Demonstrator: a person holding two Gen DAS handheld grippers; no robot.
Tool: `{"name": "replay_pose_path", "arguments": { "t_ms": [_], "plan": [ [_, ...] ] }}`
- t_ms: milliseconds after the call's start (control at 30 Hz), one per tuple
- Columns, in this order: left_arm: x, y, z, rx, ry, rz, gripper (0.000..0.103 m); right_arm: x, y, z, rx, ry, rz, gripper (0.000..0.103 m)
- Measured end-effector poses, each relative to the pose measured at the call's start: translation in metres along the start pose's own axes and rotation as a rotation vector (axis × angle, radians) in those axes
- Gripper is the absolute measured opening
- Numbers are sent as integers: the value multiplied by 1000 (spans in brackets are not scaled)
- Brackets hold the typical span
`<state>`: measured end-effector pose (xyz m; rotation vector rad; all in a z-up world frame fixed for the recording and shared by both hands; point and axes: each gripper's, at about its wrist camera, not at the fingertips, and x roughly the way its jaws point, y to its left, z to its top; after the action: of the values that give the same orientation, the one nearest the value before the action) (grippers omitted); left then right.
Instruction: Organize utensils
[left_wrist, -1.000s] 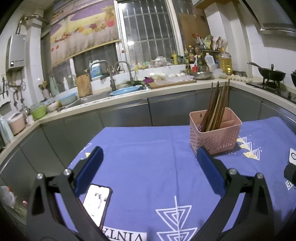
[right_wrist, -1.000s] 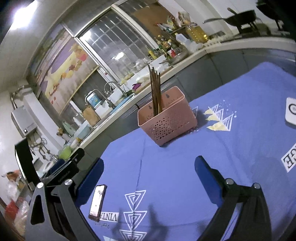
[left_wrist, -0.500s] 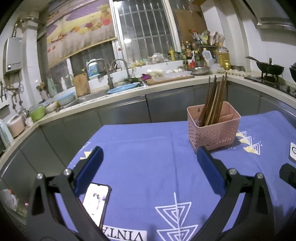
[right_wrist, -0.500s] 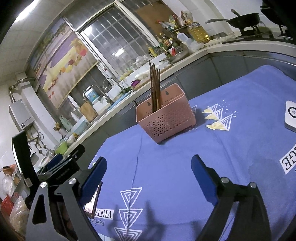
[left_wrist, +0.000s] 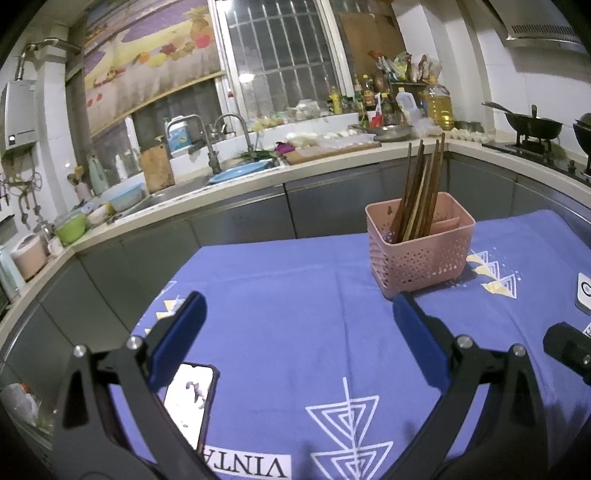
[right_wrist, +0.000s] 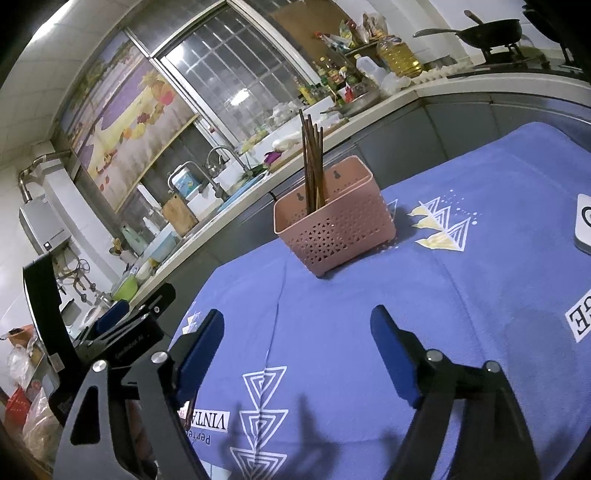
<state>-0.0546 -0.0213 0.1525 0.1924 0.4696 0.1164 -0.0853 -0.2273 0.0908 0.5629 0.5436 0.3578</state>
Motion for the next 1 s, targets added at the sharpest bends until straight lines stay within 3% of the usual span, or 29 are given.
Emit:
{"name": "replay_pose_path", "arguments": {
  "t_ms": [1000],
  "plan": [
    [1, -2, -4, 26, 28, 0, 97, -3, 5, 0, -25, -19, 8, 76]
  ]
}}
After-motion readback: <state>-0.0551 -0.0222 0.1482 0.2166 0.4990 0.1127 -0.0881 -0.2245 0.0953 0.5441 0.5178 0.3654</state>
